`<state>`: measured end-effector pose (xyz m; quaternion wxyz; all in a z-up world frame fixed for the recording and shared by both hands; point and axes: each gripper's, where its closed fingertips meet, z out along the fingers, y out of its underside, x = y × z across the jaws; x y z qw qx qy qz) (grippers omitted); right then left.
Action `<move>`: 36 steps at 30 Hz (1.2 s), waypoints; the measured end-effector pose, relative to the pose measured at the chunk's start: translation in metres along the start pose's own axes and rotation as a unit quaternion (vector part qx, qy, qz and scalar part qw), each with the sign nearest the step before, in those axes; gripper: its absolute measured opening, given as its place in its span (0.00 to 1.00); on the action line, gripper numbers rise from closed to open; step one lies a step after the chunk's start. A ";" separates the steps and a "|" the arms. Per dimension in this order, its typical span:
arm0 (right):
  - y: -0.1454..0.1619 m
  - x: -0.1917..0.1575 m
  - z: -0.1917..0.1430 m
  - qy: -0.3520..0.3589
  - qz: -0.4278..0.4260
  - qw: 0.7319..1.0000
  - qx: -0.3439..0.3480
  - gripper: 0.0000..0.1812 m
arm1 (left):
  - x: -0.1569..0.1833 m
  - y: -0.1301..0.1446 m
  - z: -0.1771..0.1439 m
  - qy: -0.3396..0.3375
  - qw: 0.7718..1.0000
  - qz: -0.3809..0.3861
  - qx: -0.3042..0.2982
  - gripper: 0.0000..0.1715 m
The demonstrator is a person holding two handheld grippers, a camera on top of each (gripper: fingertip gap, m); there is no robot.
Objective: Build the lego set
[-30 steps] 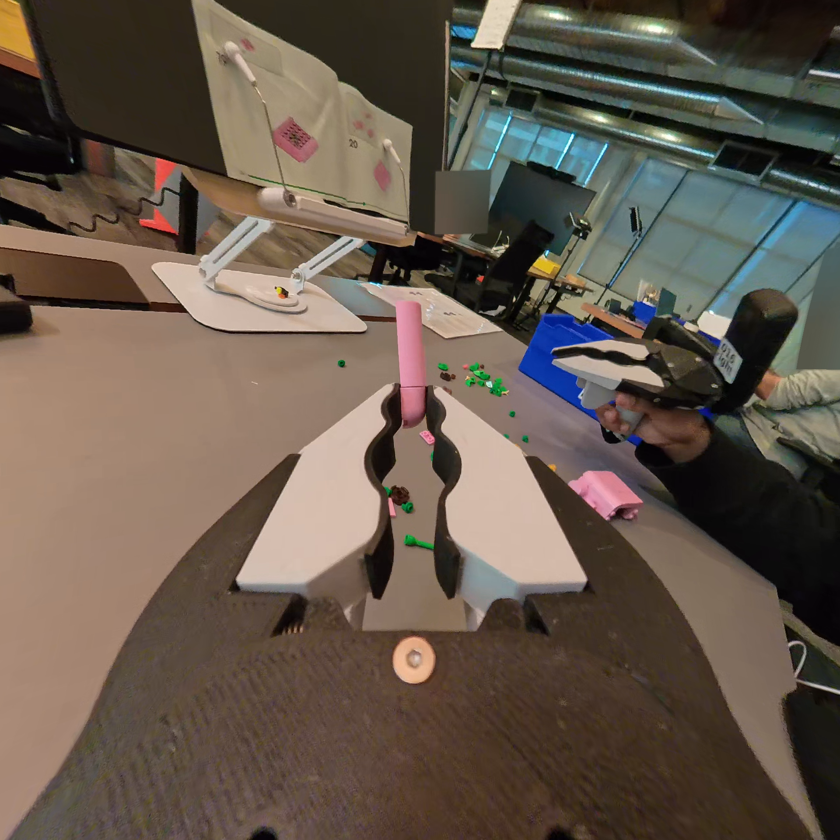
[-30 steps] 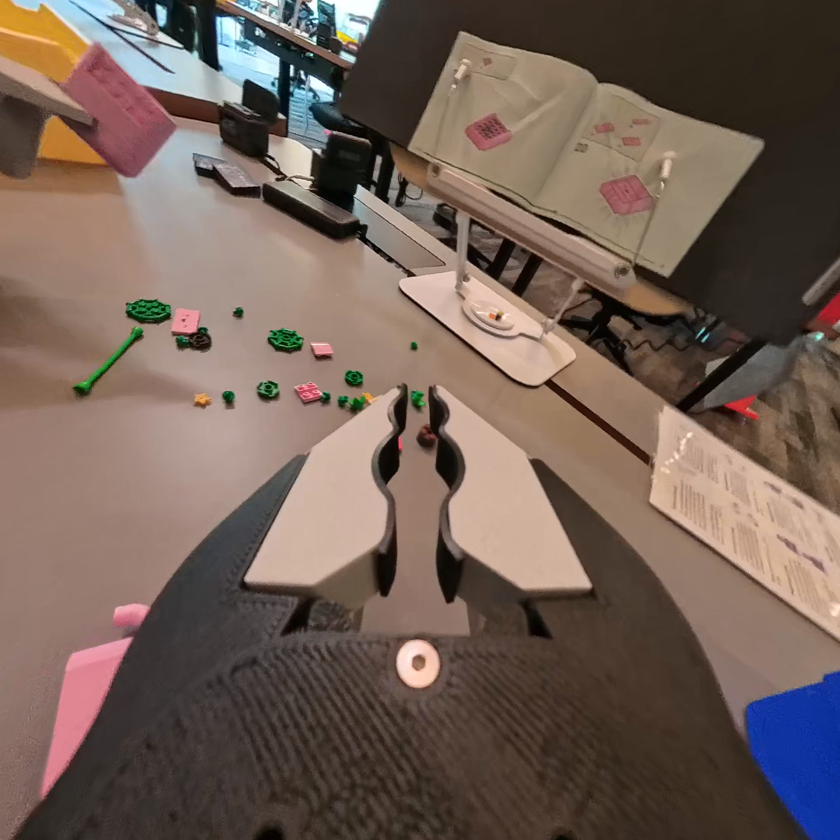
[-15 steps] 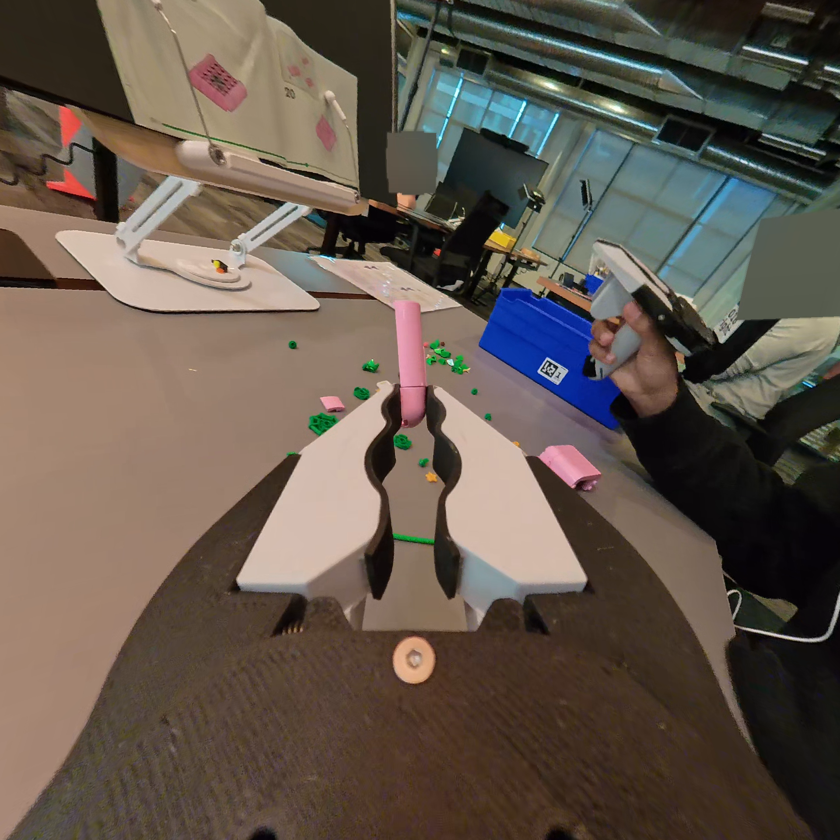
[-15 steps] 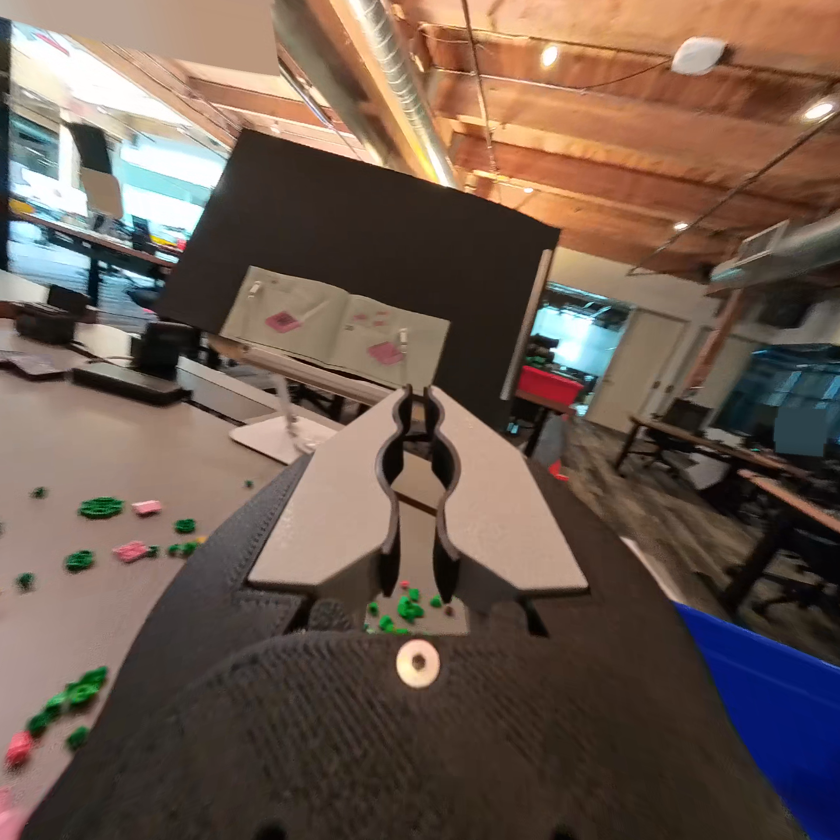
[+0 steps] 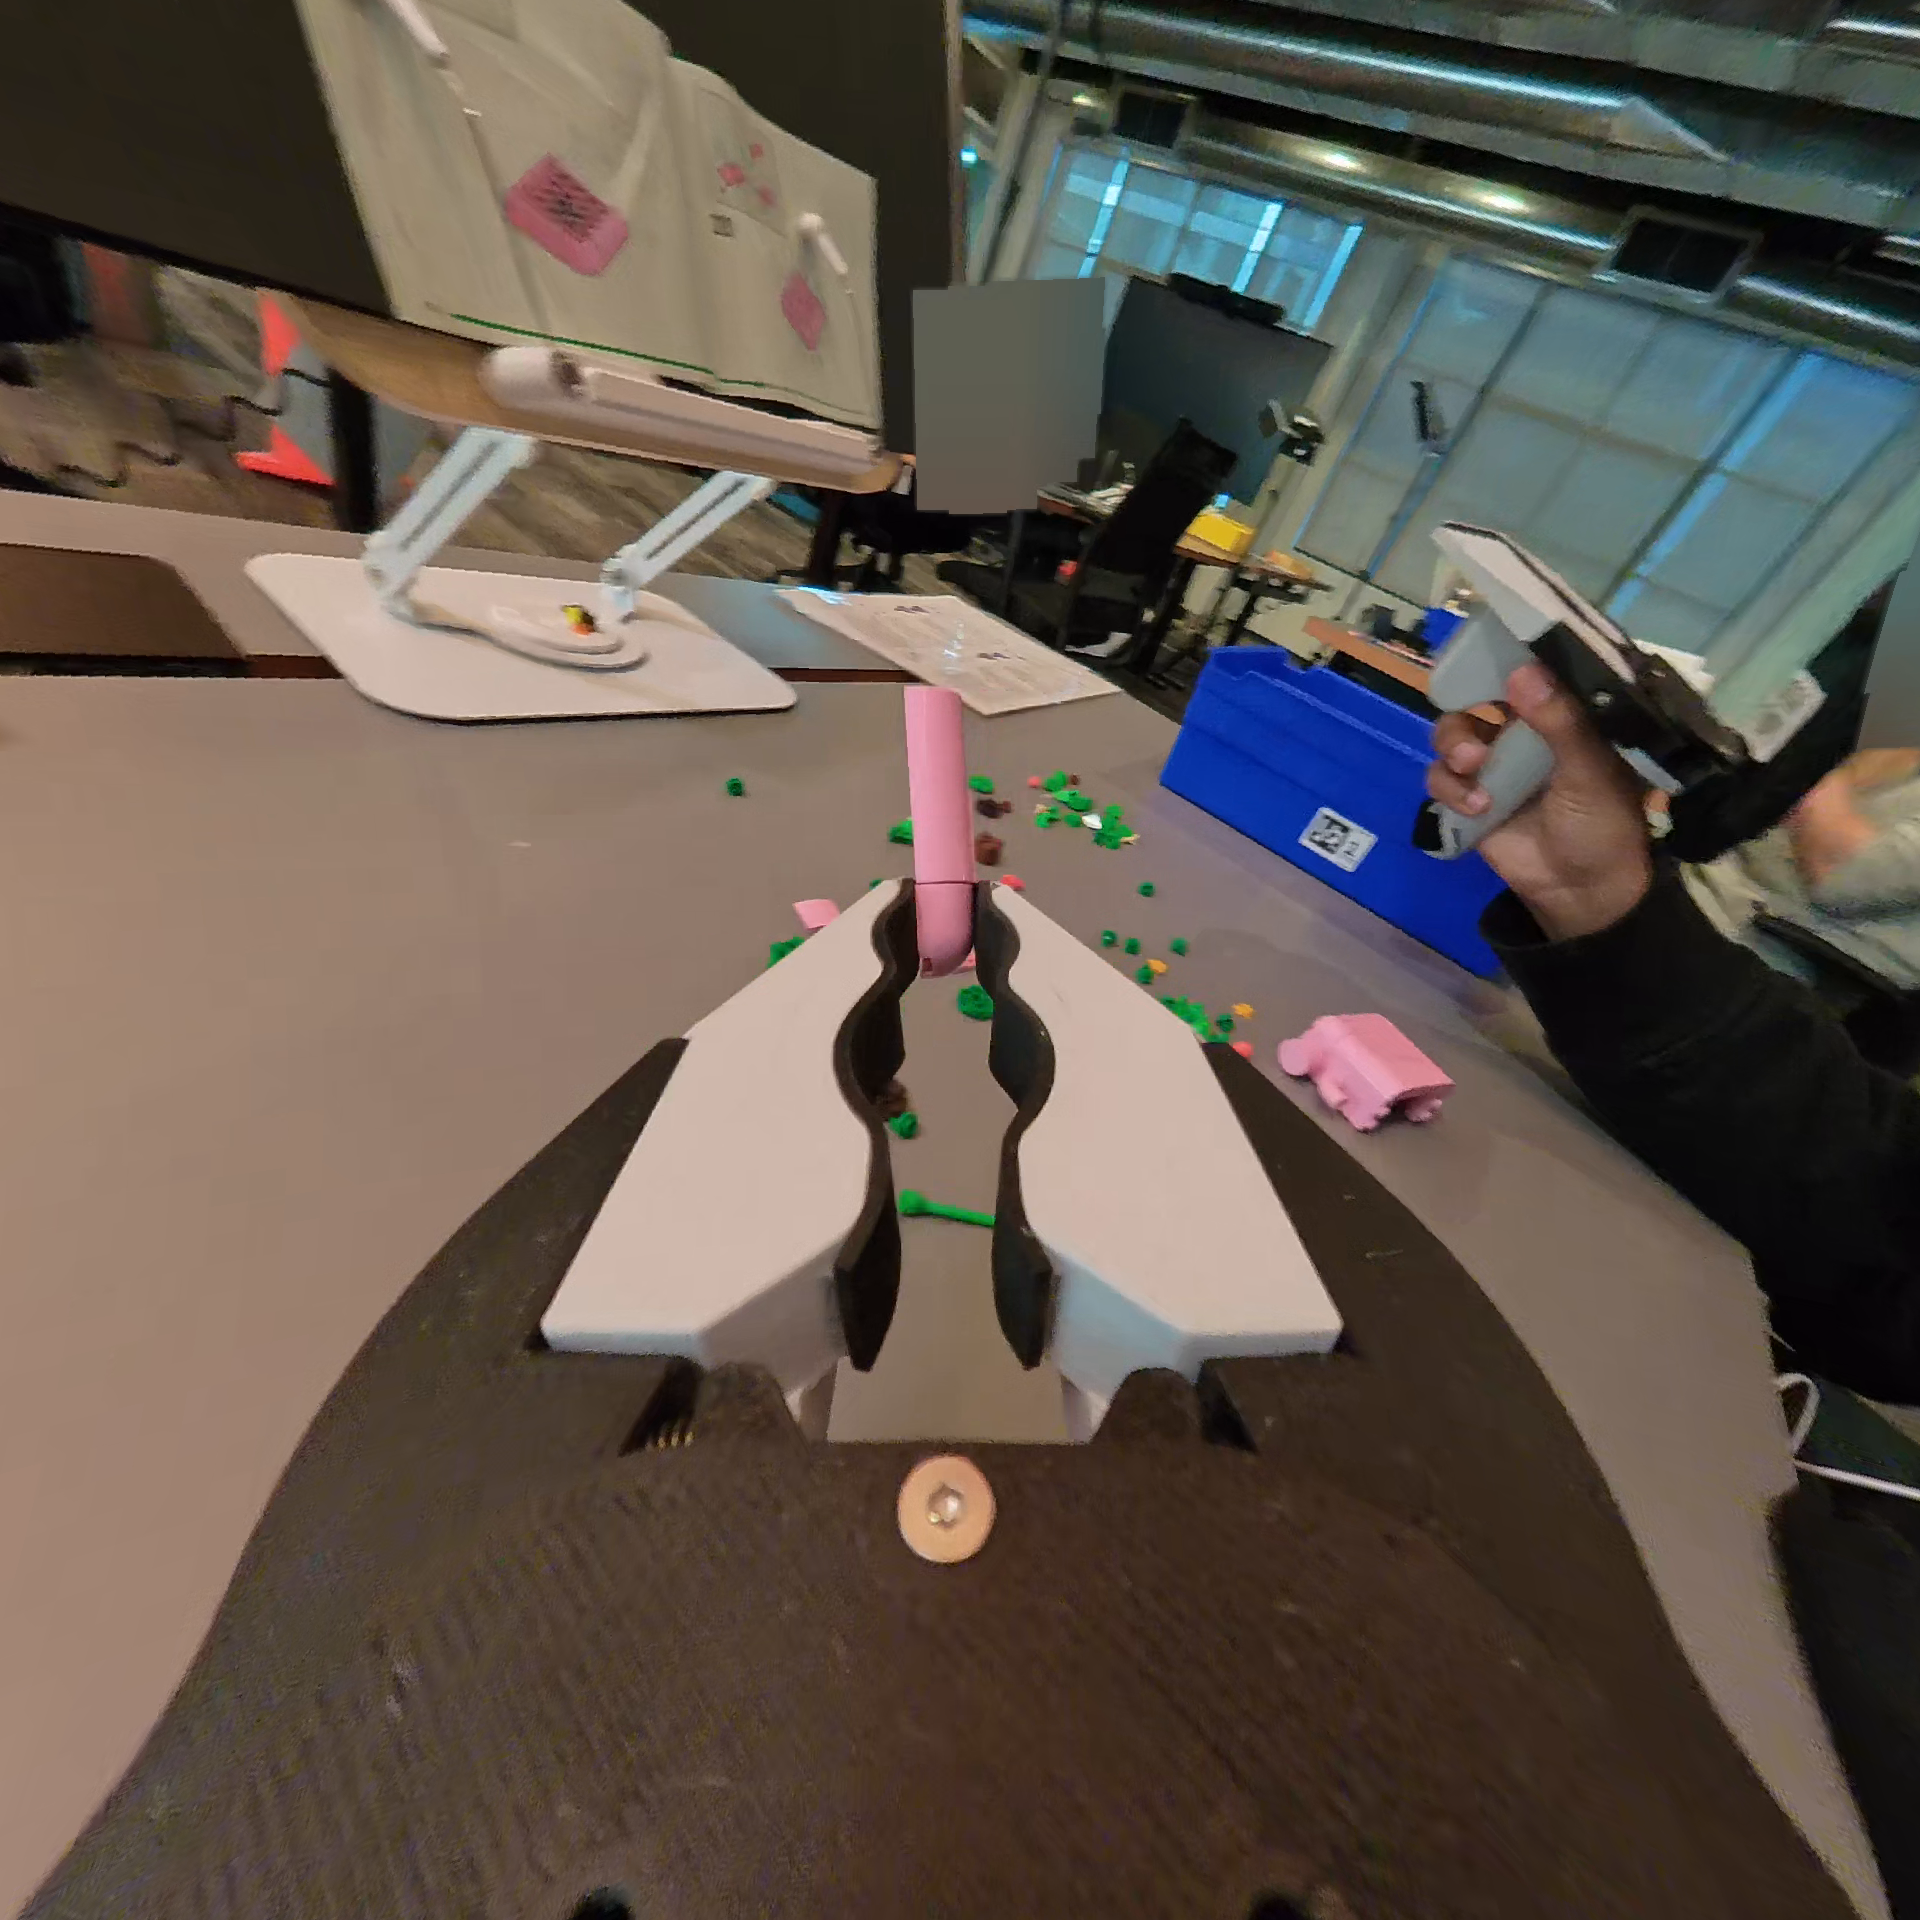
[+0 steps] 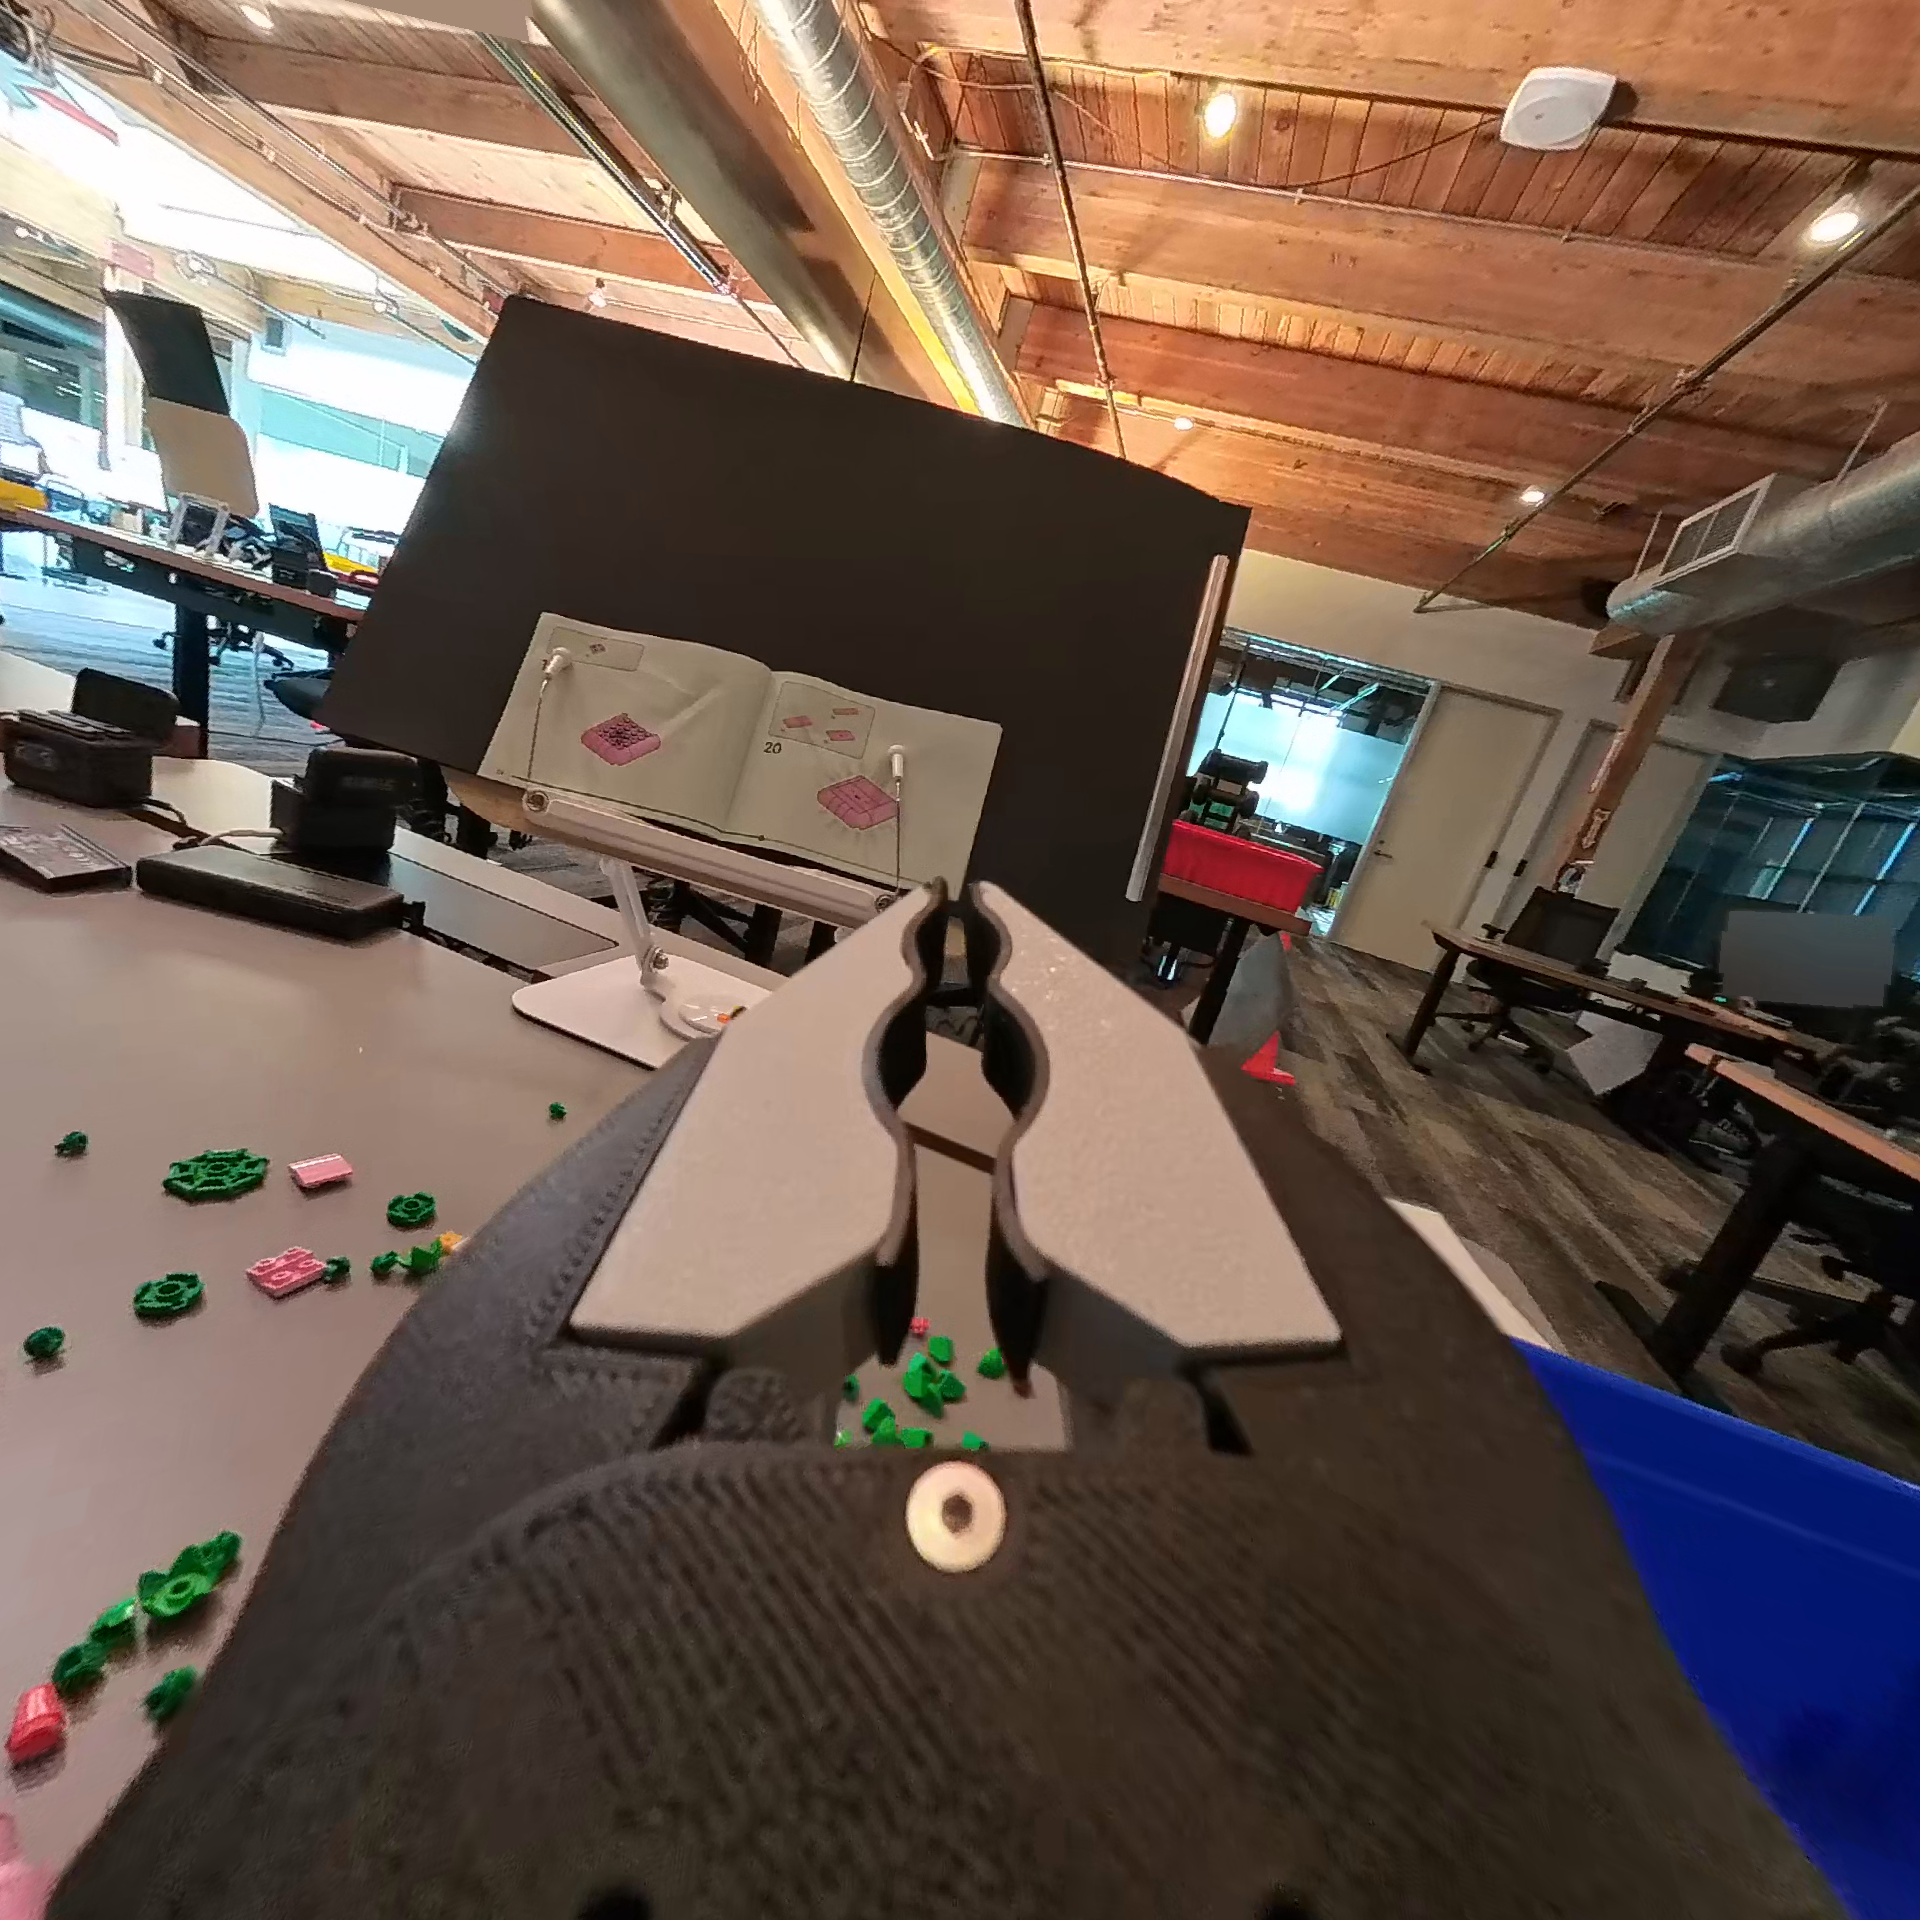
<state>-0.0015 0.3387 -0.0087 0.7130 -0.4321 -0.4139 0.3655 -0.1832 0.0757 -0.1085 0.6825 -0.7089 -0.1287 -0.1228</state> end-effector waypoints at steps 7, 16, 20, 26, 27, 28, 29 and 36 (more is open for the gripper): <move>0.008 -0.014 0.003 -0.023 -0.002 1.000 -0.013 0.00 | -0.008 -0.002 -0.004 -0.001 0.999 -0.035 0.008 0.02; 0.016 -0.062 0.004 -0.118 0.031 0.992 -0.026 0.05 | 0.043 0.018 0.010 0.115 0.992 0.012 -0.047 0.02; 0.012 -0.131 -0.015 -0.292 0.105 0.949 -0.054 0.07 | 0.074 0.031 0.012 0.189 0.978 0.038 -0.076 0.02; 0.002 -0.211 -0.054 -0.453 0.180 0.865 -0.122 0.15 | 0.120 0.043 0.011 0.295 0.950 0.018 -0.102 0.03; 0.003 -0.219 -0.055 -0.459 0.203 0.853 -0.144 0.17 | 0.126 0.044 0.011 0.307 0.946 0.012 -0.102 0.03; 0.005 -0.225 -0.057 -0.464 0.222 0.842 -0.164 0.18 | 0.133 0.043 0.010 0.319 0.942 0.006 -0.100 0.03; 0.006 -0.231 -0.060 -0.475 0.236 0.829 -0.177 0.20 | 0.139 0.043 0.010 0.332 0.938 -0.001 -0.096 0.03; -0.017 -0.243 -0.081 -0.544 0.285 0.776 -0.143 0.10 | 0.153 0.045 0.006 0.351 0.932 0.028 -0.089 0.03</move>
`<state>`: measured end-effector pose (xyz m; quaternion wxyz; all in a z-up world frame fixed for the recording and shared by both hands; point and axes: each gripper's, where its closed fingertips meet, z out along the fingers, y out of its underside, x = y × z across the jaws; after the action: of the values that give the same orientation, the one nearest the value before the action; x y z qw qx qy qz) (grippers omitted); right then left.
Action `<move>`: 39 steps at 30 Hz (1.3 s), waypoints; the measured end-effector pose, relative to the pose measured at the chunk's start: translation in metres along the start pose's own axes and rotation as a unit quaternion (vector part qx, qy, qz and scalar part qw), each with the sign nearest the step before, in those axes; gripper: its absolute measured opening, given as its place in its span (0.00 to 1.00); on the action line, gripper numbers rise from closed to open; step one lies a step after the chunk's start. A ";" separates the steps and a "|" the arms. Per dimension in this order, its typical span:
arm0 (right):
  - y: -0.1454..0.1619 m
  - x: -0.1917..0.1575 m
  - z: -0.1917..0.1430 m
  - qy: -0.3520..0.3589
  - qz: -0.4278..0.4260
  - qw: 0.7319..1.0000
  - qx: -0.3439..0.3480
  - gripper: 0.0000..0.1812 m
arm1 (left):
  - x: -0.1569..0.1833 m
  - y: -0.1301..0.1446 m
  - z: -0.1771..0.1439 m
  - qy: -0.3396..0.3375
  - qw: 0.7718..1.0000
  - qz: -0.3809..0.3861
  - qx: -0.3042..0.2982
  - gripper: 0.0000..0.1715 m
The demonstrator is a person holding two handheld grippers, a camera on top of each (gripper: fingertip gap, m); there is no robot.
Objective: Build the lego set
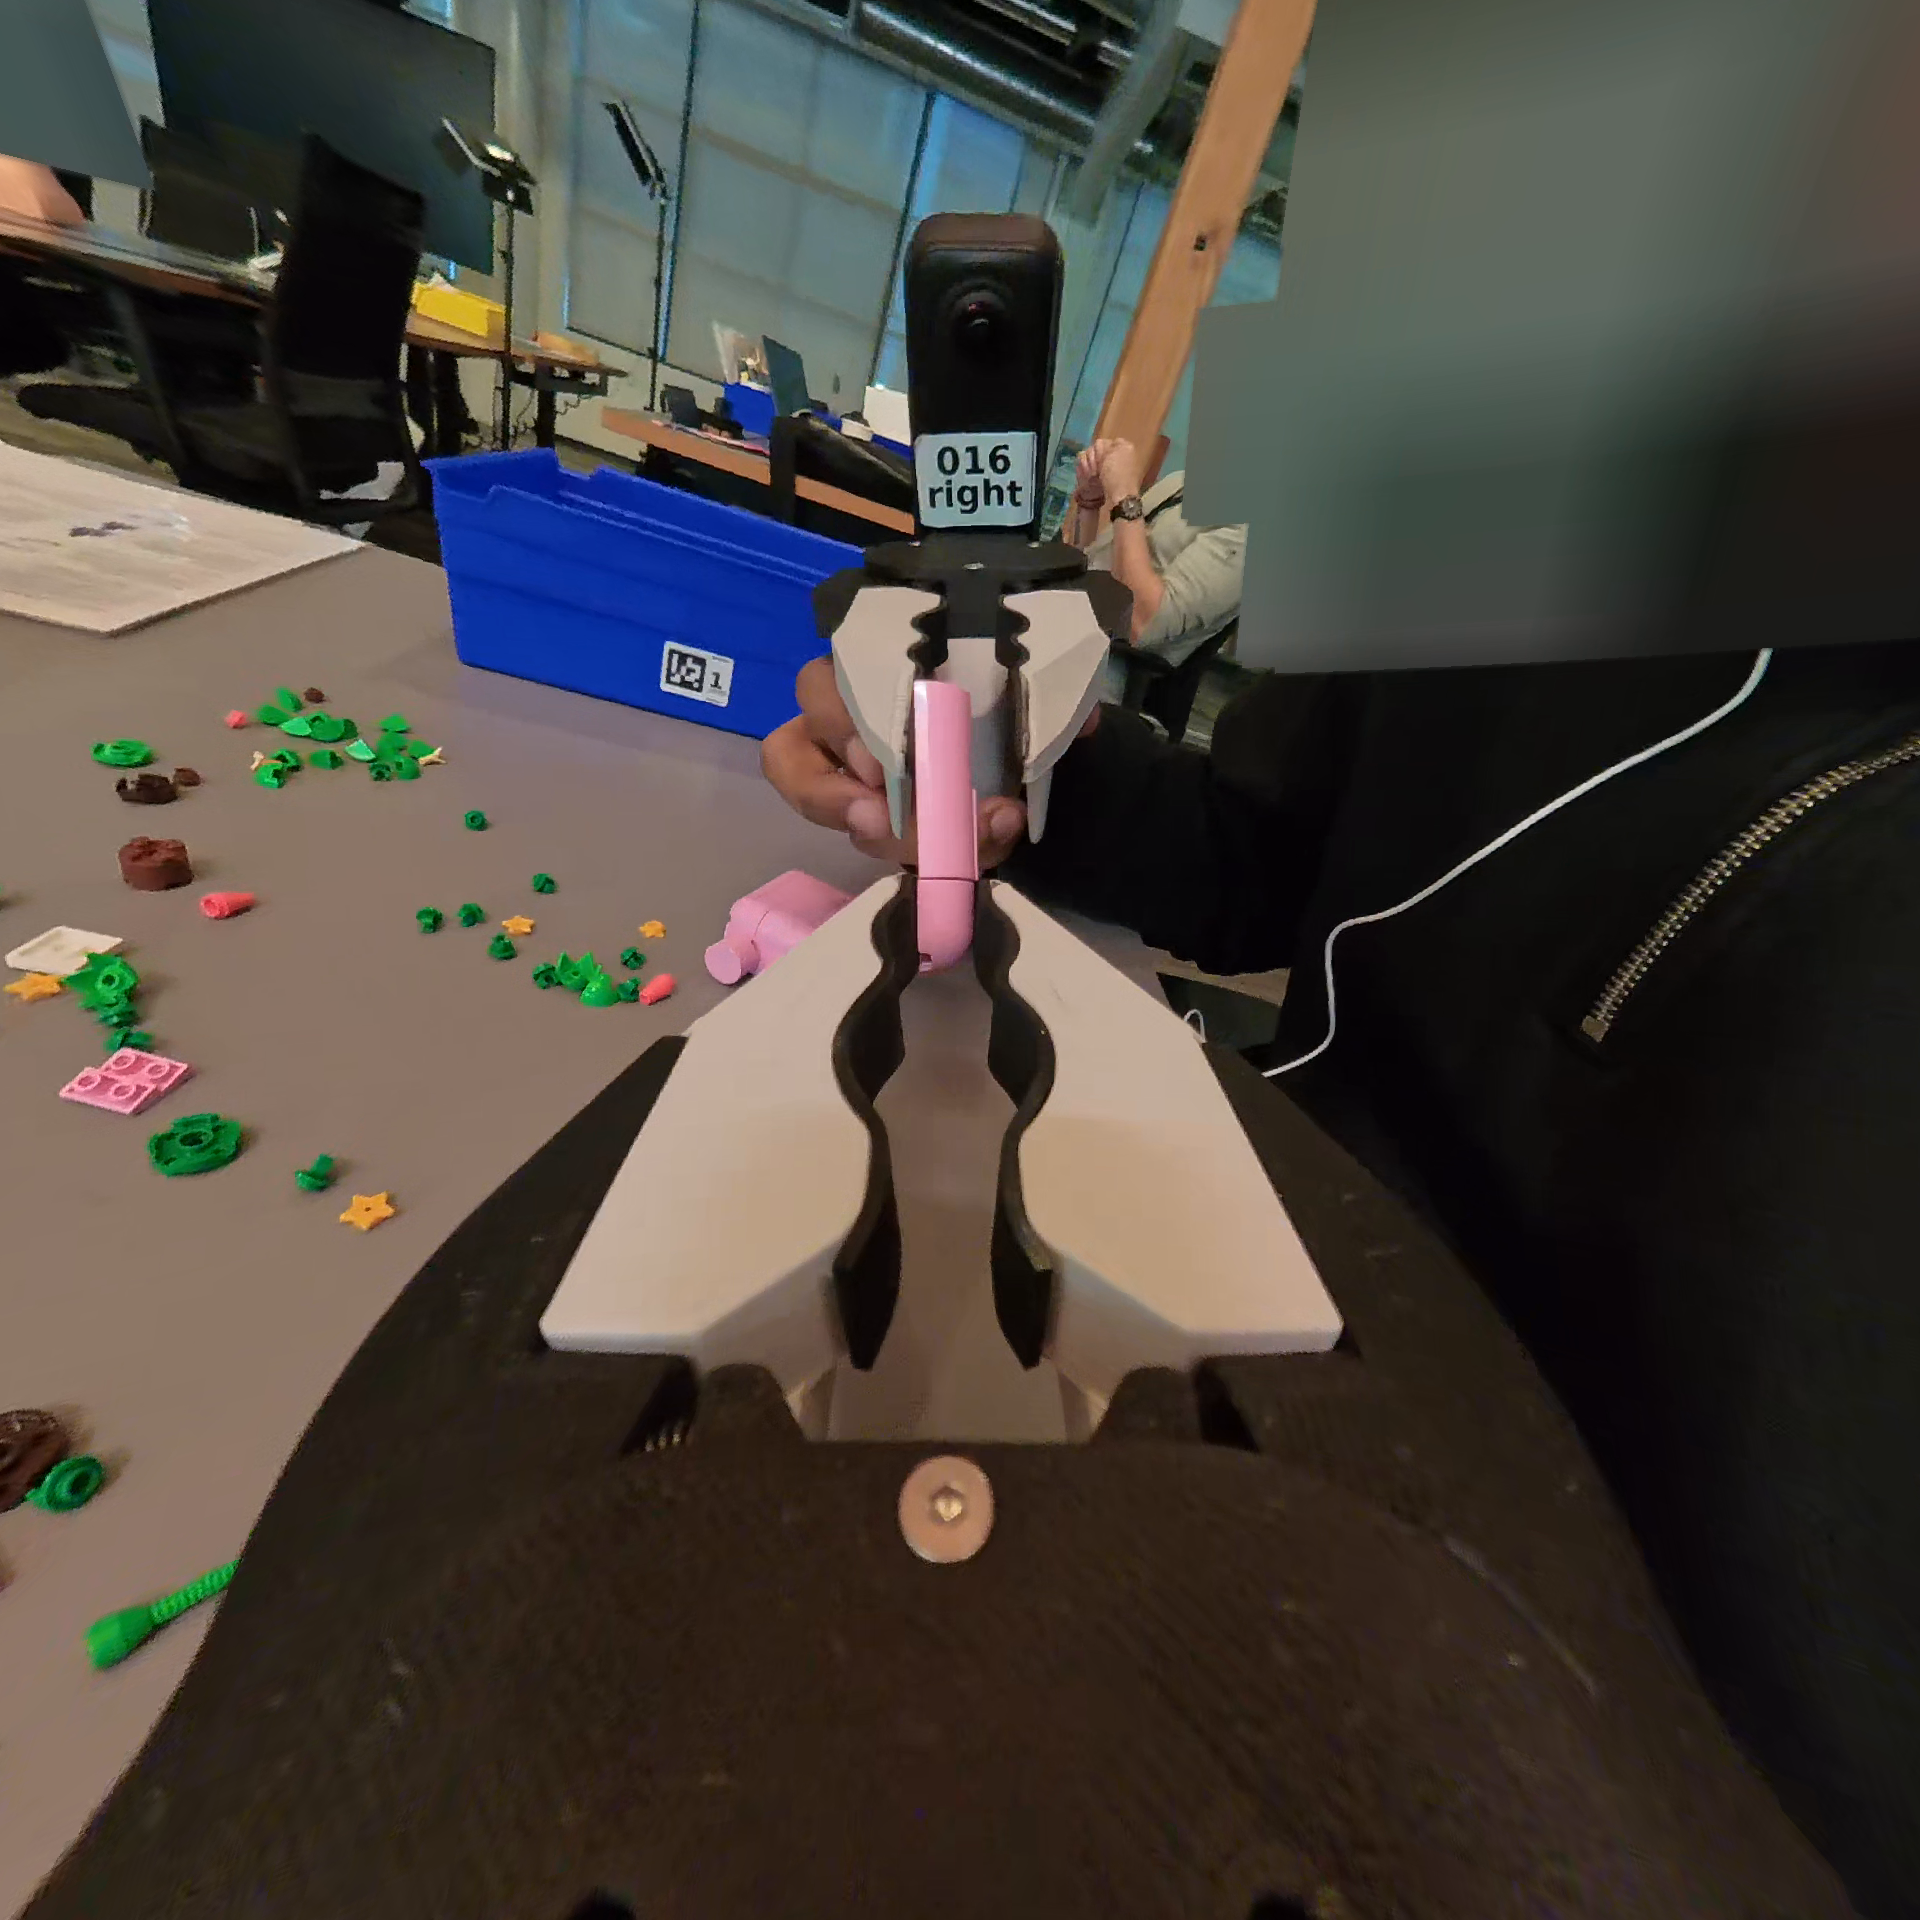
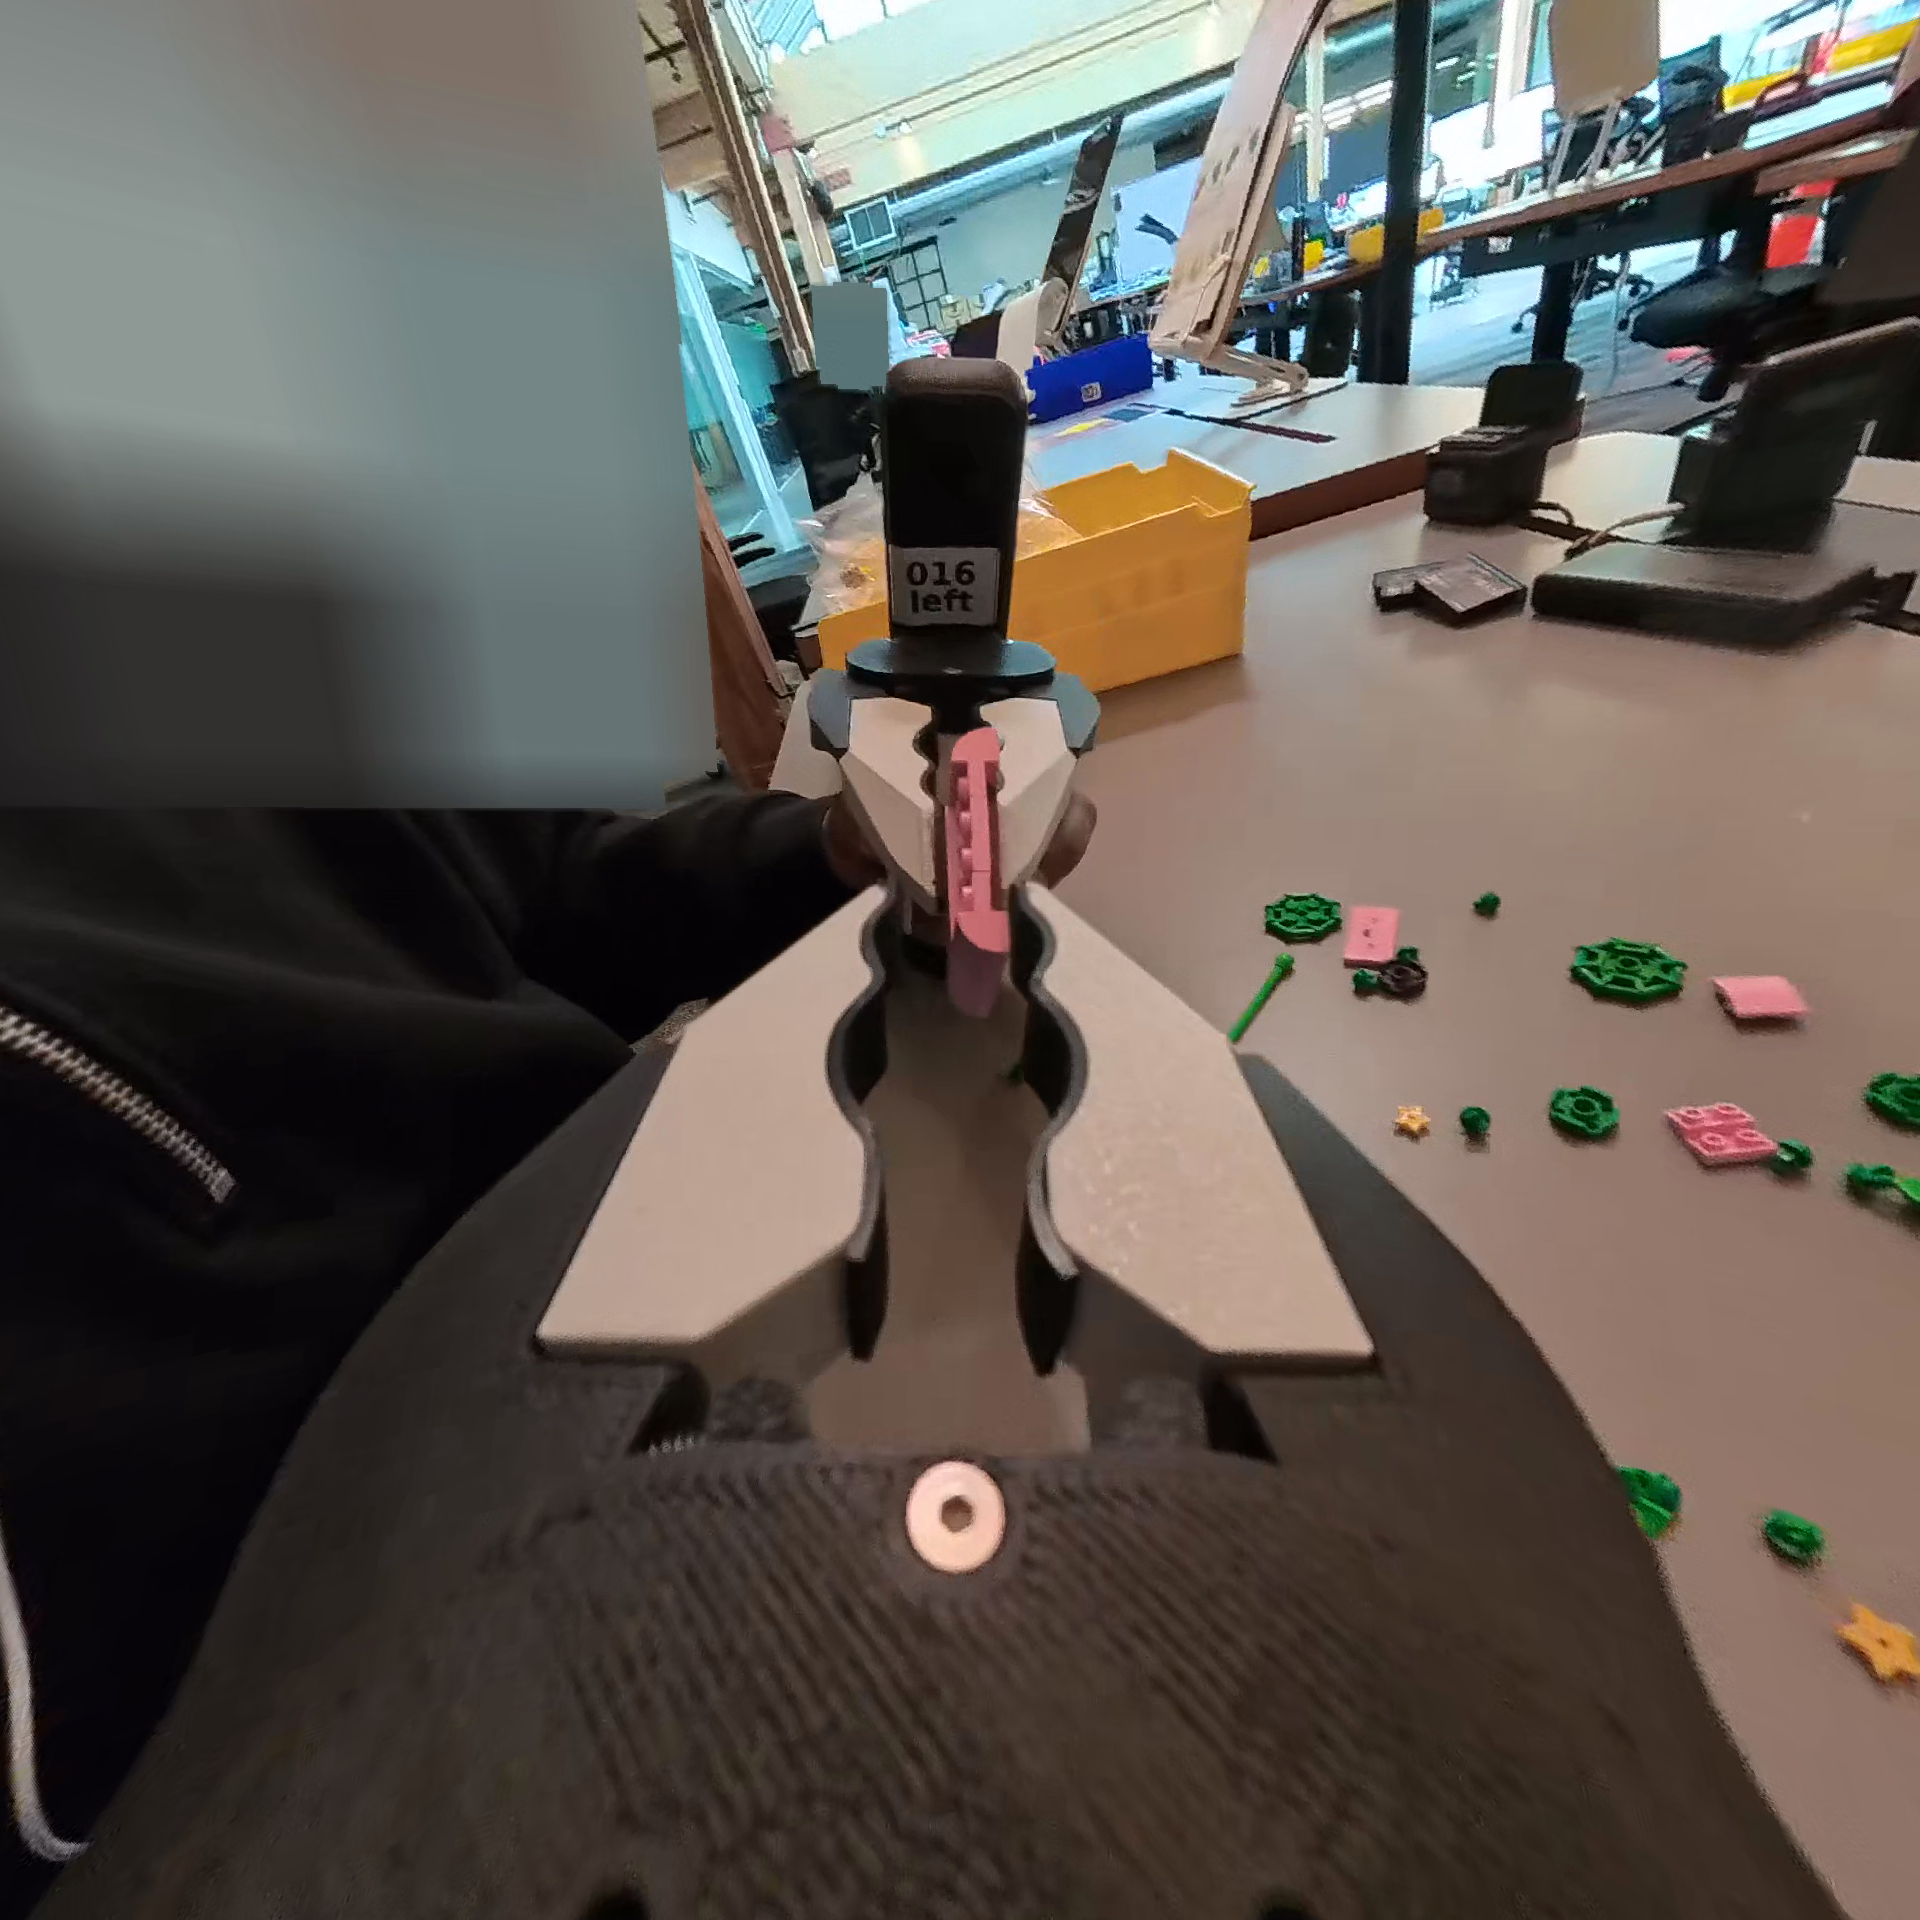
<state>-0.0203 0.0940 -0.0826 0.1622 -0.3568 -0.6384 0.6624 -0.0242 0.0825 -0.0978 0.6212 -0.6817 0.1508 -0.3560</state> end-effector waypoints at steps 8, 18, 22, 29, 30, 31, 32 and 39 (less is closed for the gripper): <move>0.005 -0.006 0.006 0.013 -0.050 0.999 -0.006 0.05 | 0.009 0.000 0.003 0.007 0.999 0.045 0.008 0.03; 0.002 -0.012 0.006 0.009 -0.083 0.996 0.007 0.04 | 0.014 0.004 0.004 0.031 0.999 0.031 -0.001 0.03; 0.005 -0.013 0.006 0.004 -0.075 0.997 -0.002 0.04 | 0.015 0.010 0.006 0.032 0.999 0.037 -0.020 0.03; 0.013 -0.014 0.006 -0.011 -0.077 0.997 -0.024 0.04 | 0.018 0.012 0.006 0.030 0.997 0.065 -0.026 0.03; 0.013 -0.014 0.006 -0.017 -0.073 0.997 -0.025 0.04 | 0.020 0.013 0.006 0.034 0.997 0.066 -0.026 0.04; 0.014 -0.015 0.006 -0.024 -0.067 0.997 -0.028 0.04 | 0.021 0.014 0.007 0.037 0.997 0.065 -0.028 0.04; 0.014 -0.015 0.006 -0.029 -0.061 0.997 -0.031 0.04 | 0.022 0.014 0.007 0.038 0.997 0.064 -0.030 0.04; 0.023 -0.013 0.010 -0.050 -0.019 0.997 -0.053 0.03 | 0.021 0.016 0.011 0.034 0.997 0.053 -0.033 0.07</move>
<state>-0.0126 0.0755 -0.1016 0.1237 -0.3194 -0.6869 0.6410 0.0018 0.0746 -0.1070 0.6104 -0.6804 0.2197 -0.3408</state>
